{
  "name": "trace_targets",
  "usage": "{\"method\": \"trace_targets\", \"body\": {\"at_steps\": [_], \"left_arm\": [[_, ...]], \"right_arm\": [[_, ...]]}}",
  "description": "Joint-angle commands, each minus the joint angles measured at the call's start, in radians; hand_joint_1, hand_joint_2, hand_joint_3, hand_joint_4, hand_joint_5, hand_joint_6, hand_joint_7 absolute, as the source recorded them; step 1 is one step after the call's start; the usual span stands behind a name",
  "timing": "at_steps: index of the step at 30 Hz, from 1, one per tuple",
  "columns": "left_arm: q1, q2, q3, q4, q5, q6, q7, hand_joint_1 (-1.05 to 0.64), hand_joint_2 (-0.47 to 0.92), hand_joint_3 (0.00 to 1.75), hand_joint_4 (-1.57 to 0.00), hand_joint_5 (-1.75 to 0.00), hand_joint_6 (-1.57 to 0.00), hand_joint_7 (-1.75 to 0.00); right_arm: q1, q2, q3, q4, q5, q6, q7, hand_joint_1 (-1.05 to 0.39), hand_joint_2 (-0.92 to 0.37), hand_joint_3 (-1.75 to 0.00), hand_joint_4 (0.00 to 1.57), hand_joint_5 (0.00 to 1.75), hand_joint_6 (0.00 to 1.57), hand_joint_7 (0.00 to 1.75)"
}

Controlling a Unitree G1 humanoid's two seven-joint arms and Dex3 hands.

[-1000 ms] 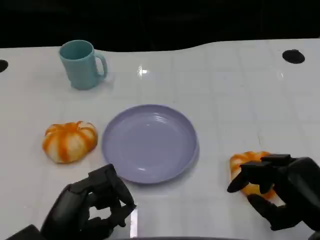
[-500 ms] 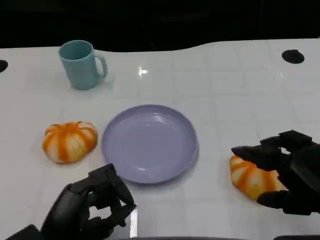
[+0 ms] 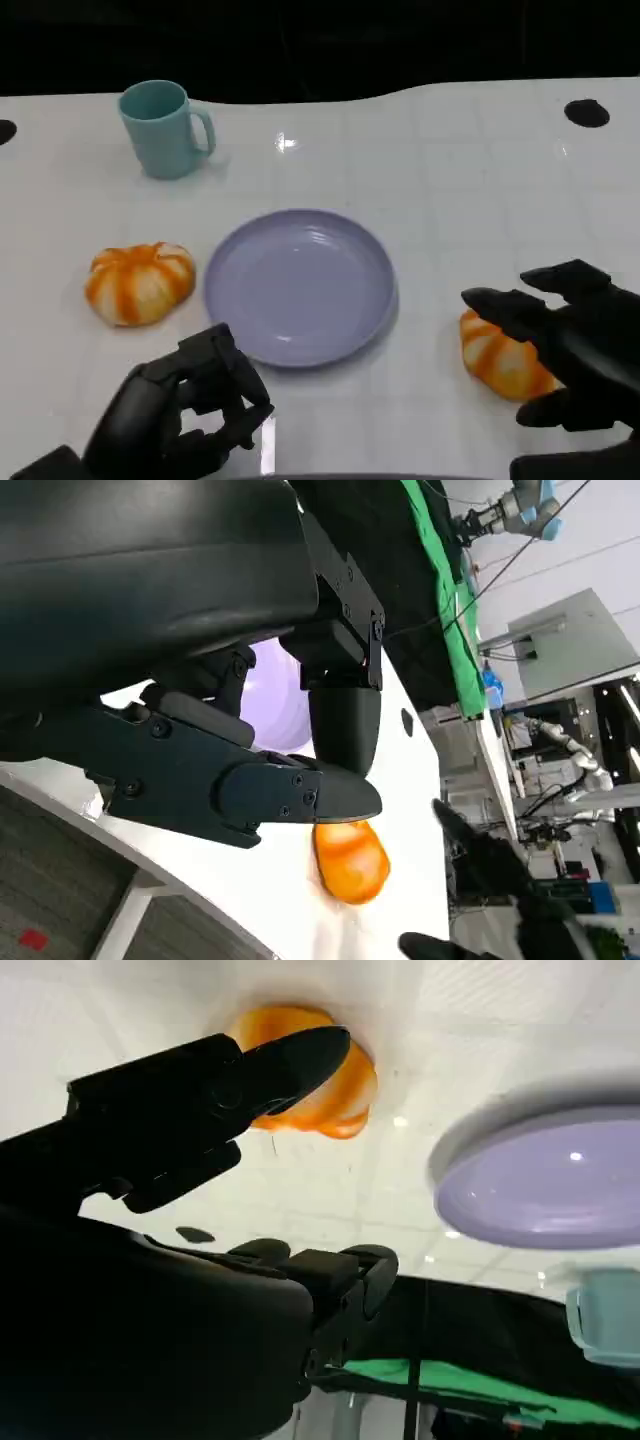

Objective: Grasp the bread from the table and place it into the plate.

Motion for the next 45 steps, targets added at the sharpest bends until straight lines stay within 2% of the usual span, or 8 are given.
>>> {"method": "trace_targets", "body": {"at_steps": [1, 17, 20, 21, 24, 26, 28, 45], "left_arm": [[0.008, 0.01, 0.005, -0.008, 0.0, 0.006, 0.002, -0.53, 0.92, 0.33, -0.69, -1.75, -0.58, -1.6], [0.019, 0.011, 0.006, -0.017, 0.004, 0.003, 0.004, -0.55, 0.92, 0.33, -0.68, -1.75, -0.58, -1.58], [0.018, 0.011, 0.006, -0.011, 0.001, -0.004, 0.001, -0.55, 0.92, 0.33, -0.68, -1.75, -0.58, -1.57], [0.018, 0.011, 0.006, -0.012, 0.0, -0.003, 0.0, -0.55, 0.92, 0.33, -0.68, -1.75, -0.58, -1.57], [0.018, 0.011, 0.006, -0.015, 0.003, -0.002, 0.002, -0.54, 0.92, 0.33, -0.68, -1.75, -0.59, -1.57], [0.017, 0.011, 0.007, -0.013, 0.001, 0.0, 0.002, -0.54, 0.92, 0.33, -0.68, -1.75, -0.59, -1.57], [0.015, 0.011, 0.007, -0.009, -0.002, -0.001, -0.001, -0.54, 0.92, 0.33, -0.68, -1.75, -0.59, -1.57], [0.014, 0.008, 0.005, -0.007, 0.002, 0.003, 0.003, -0.54, 0.92, 0.33, -0.68, -1.75, -0.59, -1.56]], "right_arm": [[-0.058, -0.008, 0.037, 0.104, -0.025, 0.009, -0.026, -0.6, -0.81, 0.0, 0.01, 0.47, 0.27, 0.01], [-0.24, 0.003, 0.196, 0.458, -0.069, 0.035, -0.137, -0.61, -0.89, -0.01, 0.19, 0.28, 0.31, 0.02], [-0.257, 0.019, 0.196, 0.519, -0.029, 0.008, -0.222, -0.44, -0.91, -0.01, 0.48, 0.29, 0.52, 0.06], [-0.26, 0.029, 0.187, 0.547, 0.001, -0.022, -0.272, -0.33, -0.91, 0.0, 0.7, 0.35, 0.68, 0.11], [-0.272, 0.038, 0.173, 0.616, 0.07, -0.11, -0.385, -0.14, -0.91, -0.12, 0.91, 1.39, 1.18, 0.25], [-0.281, 0.029, 0.178, 0.651, 0.078, -0.16, -0.455, -0.13, -0.73, -0.47, 0.93, 1.65, 0.93, 1.18], [-0.286, 0.028, 0.178, 0.674, 0.088, -0.195, -0.507, -0.13, -0.5, -0.94, 0.93, 1.73, 0.76, 1.63], [-0.324, 0.044, 0.165, 0.71, 0.136, -0.33, -0.716, -0.12, -0.25, -1.4, 0.99, 1.75, 0.84, 1.59]]}}
